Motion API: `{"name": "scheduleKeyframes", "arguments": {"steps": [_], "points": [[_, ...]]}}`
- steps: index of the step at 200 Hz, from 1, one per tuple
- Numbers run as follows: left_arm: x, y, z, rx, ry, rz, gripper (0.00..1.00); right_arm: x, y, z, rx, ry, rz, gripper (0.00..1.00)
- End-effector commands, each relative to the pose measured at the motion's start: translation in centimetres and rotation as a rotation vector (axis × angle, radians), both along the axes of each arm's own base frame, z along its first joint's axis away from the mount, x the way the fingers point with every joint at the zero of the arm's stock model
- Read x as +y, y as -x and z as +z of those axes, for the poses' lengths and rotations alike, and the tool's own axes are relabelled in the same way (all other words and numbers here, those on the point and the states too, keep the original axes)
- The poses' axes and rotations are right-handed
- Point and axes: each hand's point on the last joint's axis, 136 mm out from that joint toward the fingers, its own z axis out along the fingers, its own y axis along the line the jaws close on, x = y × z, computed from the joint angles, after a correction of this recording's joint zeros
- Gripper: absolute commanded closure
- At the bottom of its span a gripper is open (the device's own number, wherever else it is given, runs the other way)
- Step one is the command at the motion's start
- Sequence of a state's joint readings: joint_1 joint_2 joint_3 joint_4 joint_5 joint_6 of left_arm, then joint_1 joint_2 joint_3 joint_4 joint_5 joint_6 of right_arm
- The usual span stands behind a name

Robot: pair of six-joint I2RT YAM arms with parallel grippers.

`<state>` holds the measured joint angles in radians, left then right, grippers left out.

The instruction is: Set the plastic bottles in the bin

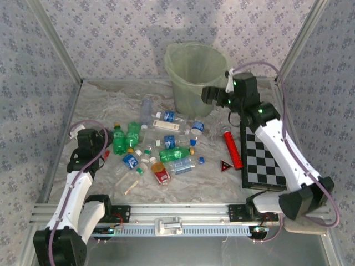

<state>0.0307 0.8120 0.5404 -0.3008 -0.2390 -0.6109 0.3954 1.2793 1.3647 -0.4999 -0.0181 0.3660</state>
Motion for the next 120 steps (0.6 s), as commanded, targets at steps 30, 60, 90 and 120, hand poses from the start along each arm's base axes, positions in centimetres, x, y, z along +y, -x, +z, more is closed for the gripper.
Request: {"name": "scheduleKeyframes", "arguments": {"steps": [30,60,90,120], "points": [[1.4,-0.2,-1.5,0.017,0.041,0.041,0.00,-3.1,2.6,-6.7,0.029,-0.133,-0.203,0.00],[1.3,-0.9,-2.7,0.046,0.055,0.014,0.00,-5.6,3.8,-10.7,0.078,-0.159,-0.359,0.00],[1.2,-1.5,-3.5,0.062,0.060,-0.007,0.00,-6.2,3.8,-13.0,0.123,-0.165,-0.385,0.00],[1.2,-1.9,-4.4,0.101,0.059,-0.022,0.00,-5.6,3.4,-14.4,0.165,-0.149,-0.370,0.00]]}}
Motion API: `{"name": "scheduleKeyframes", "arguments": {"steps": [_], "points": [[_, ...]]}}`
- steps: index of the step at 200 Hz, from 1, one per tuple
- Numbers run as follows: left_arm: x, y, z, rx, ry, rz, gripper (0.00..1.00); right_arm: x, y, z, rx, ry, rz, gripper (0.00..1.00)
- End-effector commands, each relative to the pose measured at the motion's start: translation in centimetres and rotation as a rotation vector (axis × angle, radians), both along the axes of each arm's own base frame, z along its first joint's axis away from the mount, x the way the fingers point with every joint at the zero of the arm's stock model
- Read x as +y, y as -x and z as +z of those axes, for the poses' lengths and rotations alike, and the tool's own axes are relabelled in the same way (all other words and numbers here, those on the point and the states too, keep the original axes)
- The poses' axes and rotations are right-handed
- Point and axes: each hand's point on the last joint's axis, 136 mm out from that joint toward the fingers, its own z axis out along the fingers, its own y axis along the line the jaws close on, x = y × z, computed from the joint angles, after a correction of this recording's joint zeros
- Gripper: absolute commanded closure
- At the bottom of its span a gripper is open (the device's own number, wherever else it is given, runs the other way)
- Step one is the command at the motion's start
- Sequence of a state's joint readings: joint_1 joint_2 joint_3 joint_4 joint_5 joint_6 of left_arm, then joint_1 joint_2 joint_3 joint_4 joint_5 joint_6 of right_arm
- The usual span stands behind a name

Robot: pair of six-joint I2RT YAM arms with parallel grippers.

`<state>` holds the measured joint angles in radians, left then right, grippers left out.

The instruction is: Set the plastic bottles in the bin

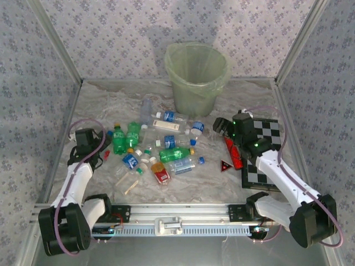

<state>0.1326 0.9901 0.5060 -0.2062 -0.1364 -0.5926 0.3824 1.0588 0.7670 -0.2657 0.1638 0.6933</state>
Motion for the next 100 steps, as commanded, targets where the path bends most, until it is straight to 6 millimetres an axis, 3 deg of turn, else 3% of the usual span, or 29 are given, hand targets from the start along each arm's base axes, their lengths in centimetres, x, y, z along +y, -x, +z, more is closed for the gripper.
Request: {"name": "scheduleKeyframes", "arguments": {"steps": [1,54,100], "points": [[-0.1,-1.0,0.3,-0.014,-0.002,-0.037,0.00,0.1,-1.0,0.1,-0.013,-0.024,-0.031,0.00],[-1.0,-2.4,-1.0,0.052,0.050,-0.095,0.00,0.7,-1.3,-0.9,0.018,-0.021,-0.003,0.00],[-1.3,-1.4,-2.0,0.116,0.051,-0.093,0.00,0.5,-1.2,-1.5,0.033,-0.013,-0.017,0.00]]}}
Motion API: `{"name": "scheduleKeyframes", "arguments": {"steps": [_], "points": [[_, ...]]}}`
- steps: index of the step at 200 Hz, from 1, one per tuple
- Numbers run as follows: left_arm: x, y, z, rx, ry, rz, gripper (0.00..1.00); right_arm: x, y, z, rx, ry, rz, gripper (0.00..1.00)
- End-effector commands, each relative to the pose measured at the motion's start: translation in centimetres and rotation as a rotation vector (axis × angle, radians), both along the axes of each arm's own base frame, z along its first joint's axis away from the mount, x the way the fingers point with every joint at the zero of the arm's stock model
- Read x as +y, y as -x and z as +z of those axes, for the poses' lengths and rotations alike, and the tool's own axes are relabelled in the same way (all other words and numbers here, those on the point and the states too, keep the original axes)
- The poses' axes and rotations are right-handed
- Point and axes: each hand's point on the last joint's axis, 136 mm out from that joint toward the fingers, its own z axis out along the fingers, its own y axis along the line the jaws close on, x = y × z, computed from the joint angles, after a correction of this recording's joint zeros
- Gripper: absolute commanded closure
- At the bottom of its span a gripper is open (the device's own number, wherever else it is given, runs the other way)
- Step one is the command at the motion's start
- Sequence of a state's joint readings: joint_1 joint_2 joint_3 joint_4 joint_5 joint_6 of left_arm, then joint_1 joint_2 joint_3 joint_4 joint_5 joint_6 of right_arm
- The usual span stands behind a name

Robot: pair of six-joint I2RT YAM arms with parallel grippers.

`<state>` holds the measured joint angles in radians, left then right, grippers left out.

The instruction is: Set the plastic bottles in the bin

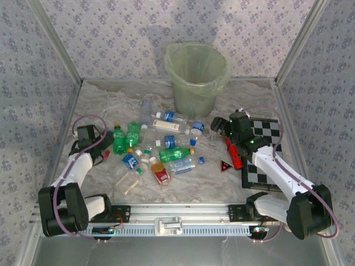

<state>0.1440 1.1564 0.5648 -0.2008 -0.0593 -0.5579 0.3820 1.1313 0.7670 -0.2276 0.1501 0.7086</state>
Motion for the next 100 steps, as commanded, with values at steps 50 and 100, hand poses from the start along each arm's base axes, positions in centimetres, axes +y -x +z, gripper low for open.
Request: {"name": "scheduleKeyframes", "arguments": {"steps": [50,100], "points": [[-2.6,0.1,-0.9,0.088,0.009,-0.109,0.00,0.1,-0.7,-0.1,0.012,0.000,-0.017,0.00],[-2.7,0.5,-1.7,0.134,-0.026,-0.110,0.01,0.5,-1.0,-0.5,0.032,0.026,-0.015,0.00]]}}
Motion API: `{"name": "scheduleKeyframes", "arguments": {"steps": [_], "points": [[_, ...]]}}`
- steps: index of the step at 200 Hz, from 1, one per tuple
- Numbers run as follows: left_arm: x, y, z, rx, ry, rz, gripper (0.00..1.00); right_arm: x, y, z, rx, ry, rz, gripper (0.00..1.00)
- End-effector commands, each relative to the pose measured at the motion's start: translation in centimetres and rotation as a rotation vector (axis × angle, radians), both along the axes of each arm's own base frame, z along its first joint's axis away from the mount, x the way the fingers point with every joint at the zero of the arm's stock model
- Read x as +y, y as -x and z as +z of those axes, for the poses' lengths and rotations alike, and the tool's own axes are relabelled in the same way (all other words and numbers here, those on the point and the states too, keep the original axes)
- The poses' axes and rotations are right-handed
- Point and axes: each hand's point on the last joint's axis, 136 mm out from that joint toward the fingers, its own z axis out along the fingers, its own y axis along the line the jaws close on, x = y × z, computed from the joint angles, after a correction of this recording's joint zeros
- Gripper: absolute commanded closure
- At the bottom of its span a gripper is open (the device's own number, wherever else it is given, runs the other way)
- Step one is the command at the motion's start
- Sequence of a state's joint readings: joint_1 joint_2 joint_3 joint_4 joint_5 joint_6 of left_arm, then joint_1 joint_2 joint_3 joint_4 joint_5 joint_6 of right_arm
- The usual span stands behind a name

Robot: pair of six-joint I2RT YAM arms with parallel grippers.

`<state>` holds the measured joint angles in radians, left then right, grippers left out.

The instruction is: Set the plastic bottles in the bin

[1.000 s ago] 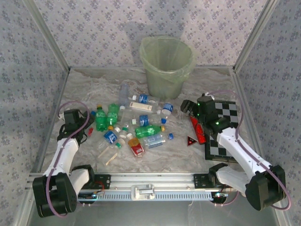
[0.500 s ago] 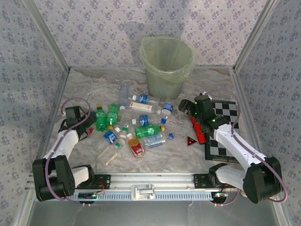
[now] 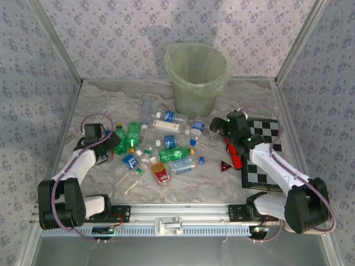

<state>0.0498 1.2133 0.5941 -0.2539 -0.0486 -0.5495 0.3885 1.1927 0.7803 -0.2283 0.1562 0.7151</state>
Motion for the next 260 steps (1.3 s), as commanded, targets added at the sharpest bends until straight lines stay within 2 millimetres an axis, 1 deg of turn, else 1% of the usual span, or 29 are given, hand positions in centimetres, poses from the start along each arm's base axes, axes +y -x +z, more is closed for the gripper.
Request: {"name": "scheduleKeyframes", "arguments": {"steps": [1,11,45,57,96,136,169,178,210,227,247,260], "points": [[0.4,0.5,-0.4,0.053,-0.042,-0.003,0.01,0.2,-0.5,0.9,-0.012,0.010,-0.012,0.00],[1.0,0.7,-0.6,0.068,-0.057,0.023,0.04,0.3,-0.6,1.0,-0.010,0.011,-0.008,0.00],[1.4,0.3,-0.5,0.065,-0.069,0.048,0.20,0.5,-0.7,1.0,-0.006,0.018,-0.002,0.00],[1.5,0.1,-0.5,0.072,-0.071,0.049,0.25,0.6,-0.7,1.1,-0.008,0.018,-0.001,0.00],[1.7,0.1,-1.1,0.121,-0.075,0.058,0.26,0.4,-0.6,1.2,-0.007,0.029,-0.006,0.00],[2.1,0.2,-1.6,0.152,-0.072,0.078,0.23,0.2,-0.5,1.2,-0.009,0.037,-0.009,0.00],[2.0,0.0,-2.0,0.168,-0.064,0.077,0.25,0.2,-0.4,1.2,-0.007,0.040,-0.007,0.00],[2.0,0.0,-2.0,0.170,-0.061,0.079,0.27,0.2,-0.4,1.2,-0.007,0.043,-0.005,0.00],[1.9,-0.2,-2.1,0.170,-0.055,0.070,0.41,-0.1,-0.2,1.2,-0.011,0.045,-0.013,0.00],[2.0,-0.2,-1.9,0.161,-0.059,0.071,0.47,-0.2,-0.1,1.3,-0.014,0.046,-0.017,0.00],[2.2,-0.1,-1.3,0.140,-0.070,0.074,0.51,-0.3,0.0,1.4,-0.017,0.049,-0.017,0.00],[2.2,0.1,-0.6,0.113,-0.078,0.078,0.52,-0.3,0.0,1.4,-0.020,0.048,-0.018,0.00]]}}
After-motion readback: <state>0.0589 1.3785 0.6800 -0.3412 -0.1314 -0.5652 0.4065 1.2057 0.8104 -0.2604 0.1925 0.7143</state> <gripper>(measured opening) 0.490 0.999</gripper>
